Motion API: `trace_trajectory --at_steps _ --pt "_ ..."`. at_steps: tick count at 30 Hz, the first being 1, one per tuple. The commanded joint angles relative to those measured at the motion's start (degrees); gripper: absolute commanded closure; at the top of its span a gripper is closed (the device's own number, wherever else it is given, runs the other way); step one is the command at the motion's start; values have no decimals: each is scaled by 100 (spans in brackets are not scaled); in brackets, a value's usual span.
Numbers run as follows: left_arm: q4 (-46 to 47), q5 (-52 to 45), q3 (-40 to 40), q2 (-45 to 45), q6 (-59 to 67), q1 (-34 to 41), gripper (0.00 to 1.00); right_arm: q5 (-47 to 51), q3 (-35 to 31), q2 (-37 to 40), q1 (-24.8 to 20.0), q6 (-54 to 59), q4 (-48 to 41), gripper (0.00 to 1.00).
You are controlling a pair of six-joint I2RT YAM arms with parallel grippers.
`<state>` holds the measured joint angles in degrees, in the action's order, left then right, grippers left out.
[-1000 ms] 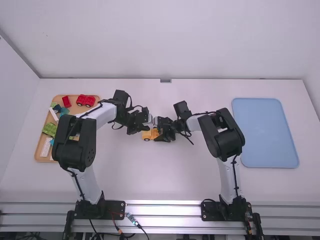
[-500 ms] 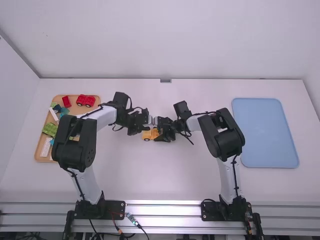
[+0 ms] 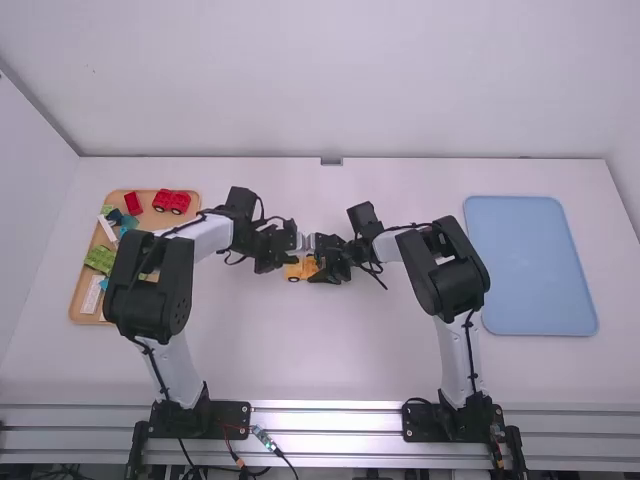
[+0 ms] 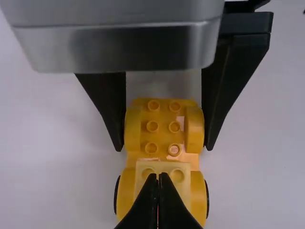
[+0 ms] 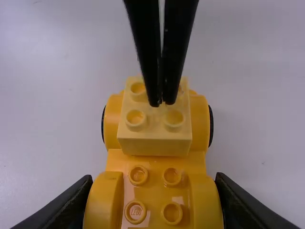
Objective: Assemble lego blocks to make yellow taxi
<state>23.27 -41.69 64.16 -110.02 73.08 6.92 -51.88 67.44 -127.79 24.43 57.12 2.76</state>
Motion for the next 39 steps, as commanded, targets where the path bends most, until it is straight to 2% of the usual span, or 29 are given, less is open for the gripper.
trace_trajectory --at_steps 1,27,31,39 --pt "24 -91 -85 190 -55 17 98 223 9 135 -15 -26 -66 51" --pt "173 -52 -95 0 -173 103 98 223 11 135 -9 -26 -46 52" --pt "-144 228 -95 -219 -564 258 98 225 9 135 -4 -26 -50 52" --pt "-118 261 -89 -333 -579 337 98 232 9 135 -15 -28 -50 52"
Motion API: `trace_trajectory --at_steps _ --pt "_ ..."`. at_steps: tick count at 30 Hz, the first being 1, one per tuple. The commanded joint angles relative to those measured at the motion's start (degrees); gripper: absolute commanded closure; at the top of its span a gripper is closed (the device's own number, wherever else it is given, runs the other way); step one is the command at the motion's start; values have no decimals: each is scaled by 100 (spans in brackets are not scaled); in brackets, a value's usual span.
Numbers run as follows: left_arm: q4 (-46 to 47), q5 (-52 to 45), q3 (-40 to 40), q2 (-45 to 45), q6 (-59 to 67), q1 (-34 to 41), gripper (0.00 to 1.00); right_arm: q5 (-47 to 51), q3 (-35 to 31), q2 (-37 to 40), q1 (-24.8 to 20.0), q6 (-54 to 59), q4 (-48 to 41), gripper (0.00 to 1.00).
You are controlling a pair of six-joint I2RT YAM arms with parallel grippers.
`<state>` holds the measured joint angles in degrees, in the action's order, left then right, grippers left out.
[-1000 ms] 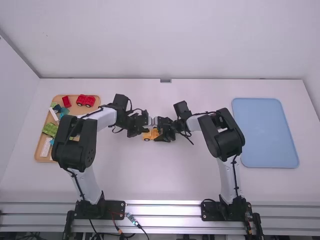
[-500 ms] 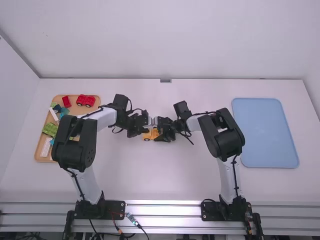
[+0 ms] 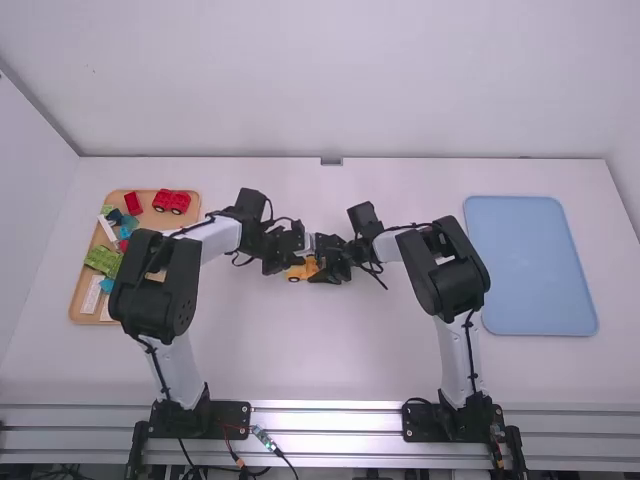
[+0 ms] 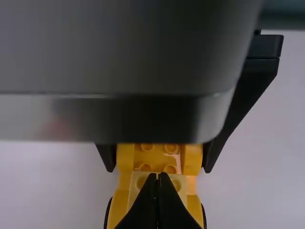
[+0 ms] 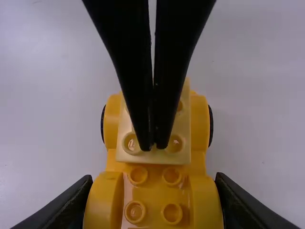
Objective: Assemble lego blocks to make yellow taxi
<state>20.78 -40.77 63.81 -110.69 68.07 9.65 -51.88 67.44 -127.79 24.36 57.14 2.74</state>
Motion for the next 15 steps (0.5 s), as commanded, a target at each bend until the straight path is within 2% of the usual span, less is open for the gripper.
trace_trajectory --at_steps 1,15 --pt "173 250 -54 -265 -129 24 98 225 11 135 -9 -31 -50 52" --pt "321 696 -54 -256 -313 -28 98 243 9 135 -74 -35 -63 52"
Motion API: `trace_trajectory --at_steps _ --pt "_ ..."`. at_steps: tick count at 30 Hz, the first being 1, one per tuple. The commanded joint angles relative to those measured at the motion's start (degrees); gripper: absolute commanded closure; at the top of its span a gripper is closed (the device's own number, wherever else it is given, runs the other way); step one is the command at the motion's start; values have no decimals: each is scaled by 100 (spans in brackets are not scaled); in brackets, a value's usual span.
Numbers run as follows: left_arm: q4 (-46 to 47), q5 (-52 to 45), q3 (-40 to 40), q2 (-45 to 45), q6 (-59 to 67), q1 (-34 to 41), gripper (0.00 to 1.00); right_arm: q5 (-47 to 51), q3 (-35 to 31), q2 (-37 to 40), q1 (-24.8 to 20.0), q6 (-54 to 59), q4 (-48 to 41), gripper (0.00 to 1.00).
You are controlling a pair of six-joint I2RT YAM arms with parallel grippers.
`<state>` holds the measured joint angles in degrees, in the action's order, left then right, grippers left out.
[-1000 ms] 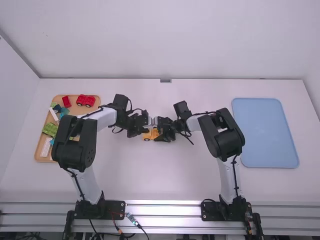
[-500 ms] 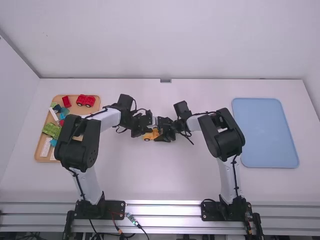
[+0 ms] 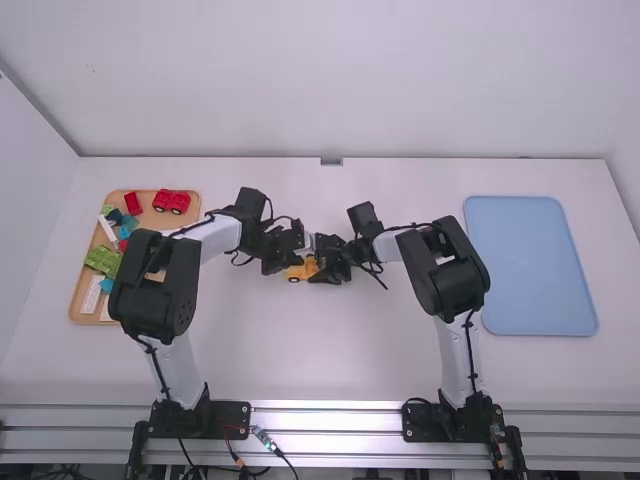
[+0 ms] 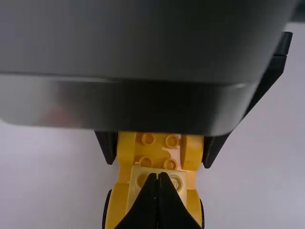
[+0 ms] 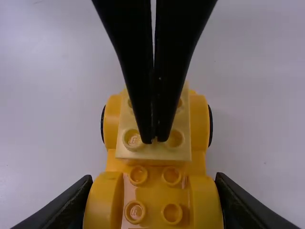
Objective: Assemble lego blocks to make yellow taxi
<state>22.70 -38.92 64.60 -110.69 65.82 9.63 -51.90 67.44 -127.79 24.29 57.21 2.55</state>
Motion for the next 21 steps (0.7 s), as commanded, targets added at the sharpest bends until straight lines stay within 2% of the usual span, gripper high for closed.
trace_trajectory --at_steps 1,15,21 --pt "146 510 -133 -256 -90 -31 98 249 9 135 -68 -37 -48 52" --pt "564 899 31 -256 -39 -42 98 249 9 135 -109 -35 -50 53" --pt "682 525 66 -256 212 -52 98 275 9 135 -101 -42 -50 53"
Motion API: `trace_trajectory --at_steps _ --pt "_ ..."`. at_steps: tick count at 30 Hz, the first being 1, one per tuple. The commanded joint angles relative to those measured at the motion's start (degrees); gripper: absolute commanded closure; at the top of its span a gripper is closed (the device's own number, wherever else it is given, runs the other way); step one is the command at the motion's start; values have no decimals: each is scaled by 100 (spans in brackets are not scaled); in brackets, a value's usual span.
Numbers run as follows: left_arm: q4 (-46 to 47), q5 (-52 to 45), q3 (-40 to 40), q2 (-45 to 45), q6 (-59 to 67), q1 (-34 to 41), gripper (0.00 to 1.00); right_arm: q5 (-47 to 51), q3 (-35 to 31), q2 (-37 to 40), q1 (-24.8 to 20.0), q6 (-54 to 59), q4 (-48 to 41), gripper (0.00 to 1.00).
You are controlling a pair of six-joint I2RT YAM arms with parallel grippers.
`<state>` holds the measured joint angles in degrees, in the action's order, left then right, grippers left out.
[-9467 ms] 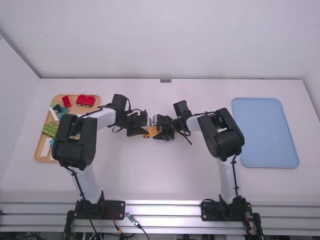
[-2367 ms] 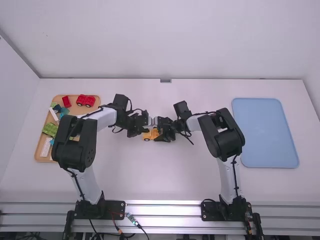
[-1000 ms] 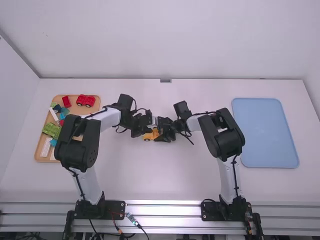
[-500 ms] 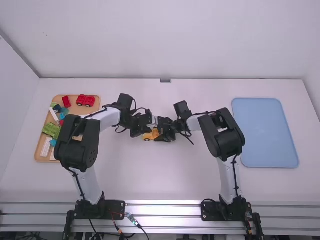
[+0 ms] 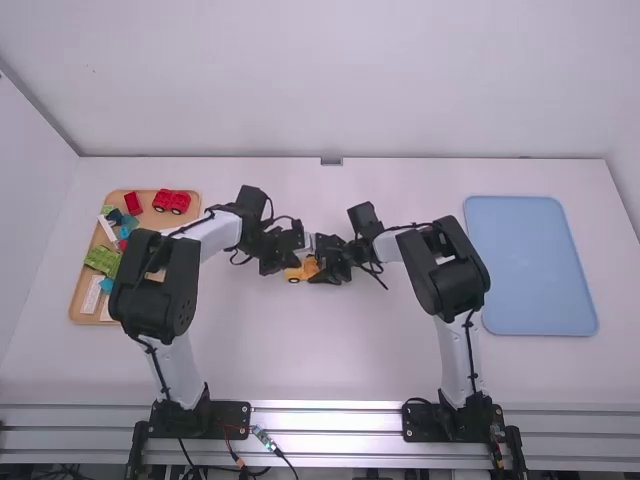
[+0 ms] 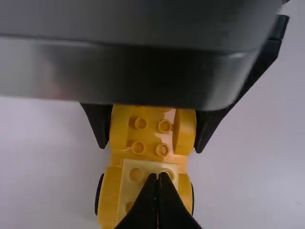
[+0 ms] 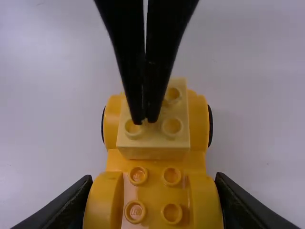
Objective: Assemble lego blocks to make yellow taxi
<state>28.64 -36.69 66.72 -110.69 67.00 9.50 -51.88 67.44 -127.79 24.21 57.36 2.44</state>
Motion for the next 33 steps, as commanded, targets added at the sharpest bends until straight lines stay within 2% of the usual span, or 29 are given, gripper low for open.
trace_trajectory --at_steps 1,15,20,27,33 --pt "24 331 -211 -258 92 -39 98 291 9 135 -92 -52 -50 53" --pt "-168 1074 -345 -258 -363 -68 98 295 9 135 -142 -31 -144 56" --pt "-195 1067 -386 -258 -358 -83 98 396 11 135 -138 -31 -144 56" --pt "-901 1163 -797 -258 -728 -103 98 393 11 135 -142 -50 -142 57" --pt "-632 986 -707 -256 -404 -70 98 396 11 135 -140 -50 -142 57"
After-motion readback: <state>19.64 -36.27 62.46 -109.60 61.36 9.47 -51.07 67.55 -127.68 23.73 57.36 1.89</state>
